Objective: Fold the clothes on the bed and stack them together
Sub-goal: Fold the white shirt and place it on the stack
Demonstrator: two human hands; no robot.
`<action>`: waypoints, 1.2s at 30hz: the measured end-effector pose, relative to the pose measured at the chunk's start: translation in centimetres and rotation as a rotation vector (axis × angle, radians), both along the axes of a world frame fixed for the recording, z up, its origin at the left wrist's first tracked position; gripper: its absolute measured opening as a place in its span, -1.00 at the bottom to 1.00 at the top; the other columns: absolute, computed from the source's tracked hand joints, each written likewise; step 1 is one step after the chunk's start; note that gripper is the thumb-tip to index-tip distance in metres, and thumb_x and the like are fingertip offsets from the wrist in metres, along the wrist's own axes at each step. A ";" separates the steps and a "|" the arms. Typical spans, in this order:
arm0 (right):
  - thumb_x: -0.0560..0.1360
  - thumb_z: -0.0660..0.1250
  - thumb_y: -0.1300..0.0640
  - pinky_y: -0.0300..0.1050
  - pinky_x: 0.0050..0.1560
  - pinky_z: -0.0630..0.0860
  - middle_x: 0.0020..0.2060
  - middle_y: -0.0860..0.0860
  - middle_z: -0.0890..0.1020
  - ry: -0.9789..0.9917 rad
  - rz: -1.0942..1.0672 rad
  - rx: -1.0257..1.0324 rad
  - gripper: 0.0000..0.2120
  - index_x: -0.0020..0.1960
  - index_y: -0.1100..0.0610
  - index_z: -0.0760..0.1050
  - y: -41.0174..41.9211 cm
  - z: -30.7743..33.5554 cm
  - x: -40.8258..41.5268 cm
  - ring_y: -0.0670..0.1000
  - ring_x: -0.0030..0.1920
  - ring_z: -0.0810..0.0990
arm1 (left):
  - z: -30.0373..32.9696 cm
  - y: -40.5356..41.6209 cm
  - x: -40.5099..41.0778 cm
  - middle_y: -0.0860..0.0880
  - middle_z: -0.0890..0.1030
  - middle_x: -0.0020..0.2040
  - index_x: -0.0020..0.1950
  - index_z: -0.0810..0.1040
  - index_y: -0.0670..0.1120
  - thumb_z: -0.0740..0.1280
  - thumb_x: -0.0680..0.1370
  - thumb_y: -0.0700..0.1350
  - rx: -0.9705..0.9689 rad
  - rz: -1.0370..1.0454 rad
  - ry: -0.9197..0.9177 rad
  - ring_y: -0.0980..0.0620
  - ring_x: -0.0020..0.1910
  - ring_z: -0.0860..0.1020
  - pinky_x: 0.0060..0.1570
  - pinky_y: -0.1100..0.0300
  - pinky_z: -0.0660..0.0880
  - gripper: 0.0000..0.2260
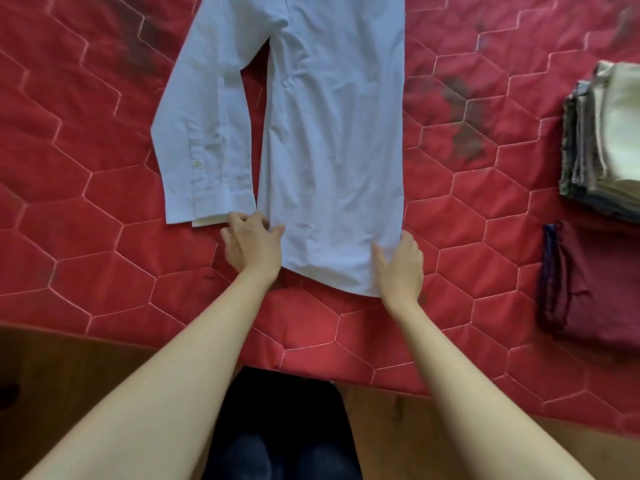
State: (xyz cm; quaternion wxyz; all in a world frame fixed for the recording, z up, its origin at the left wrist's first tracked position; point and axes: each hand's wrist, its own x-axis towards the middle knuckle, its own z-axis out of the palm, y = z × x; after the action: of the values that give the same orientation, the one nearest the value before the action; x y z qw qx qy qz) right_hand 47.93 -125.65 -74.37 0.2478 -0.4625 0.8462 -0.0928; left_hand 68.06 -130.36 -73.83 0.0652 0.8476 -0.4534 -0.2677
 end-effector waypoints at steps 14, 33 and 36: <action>0.47 0.37 0.09 -0.09 -0.09 0.48 -0.25 -0.09 0.65 -0.376 -0.250 -0.090 -0.93 -0.09 0.06 0.61 3.3 2.5 -1.3 -0.03 -0.16 0.59 | 0.6 1.3 2.9 -0.08 0.66 -0.15 -0.13 0.60 -0.11 0.42 0.51 -0.18 -0.015 0.264 0.713 -0.01 -0.14 0.61 0.01 -0.05 0.59 -0.96; 0.55 0.30 0.18 0.00 0.14 0.41 0.15 0.12 0.56 0.098 -0.006 -0.316 -0.73 0.23 0.22 0.51 5.2 1.9 1.8 0.13 0.17 0.52 | 1.7 4.6 1.4 -0.18 0.52 0.20 0.20 0.50 -0.20 0.29 0.51 -0.26 -0.377 -0.444 -0.122 -0.22 0.19 0.46 0.14 -0.06 0.39 -0.74; 0.53 0.26 0.28 0.11 0.34 0.34 0.31 0.23 0.49 0.092 0.222 -0.370 -0.66 0.30 0.27 0.48 1.5 0.5 4.8 0.23 0.35 0.44 | -0.2 2.3 -1.3 -0.23 0.46 0.37 0.31 0.49 -0.25 0.24 0.55 -0.29 -0.440 -0.811 -0.120 -0.23 0.40 0.38 0.36 -0.15 0.30 -0.67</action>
State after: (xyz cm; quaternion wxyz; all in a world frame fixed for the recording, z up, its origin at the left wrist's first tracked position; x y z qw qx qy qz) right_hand 52.76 -124.12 -73.87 0.1285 -0.5940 0.7692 -0.1975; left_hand 66.78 -128.04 -73.99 0.1071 0.5820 -0.7972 -0.1194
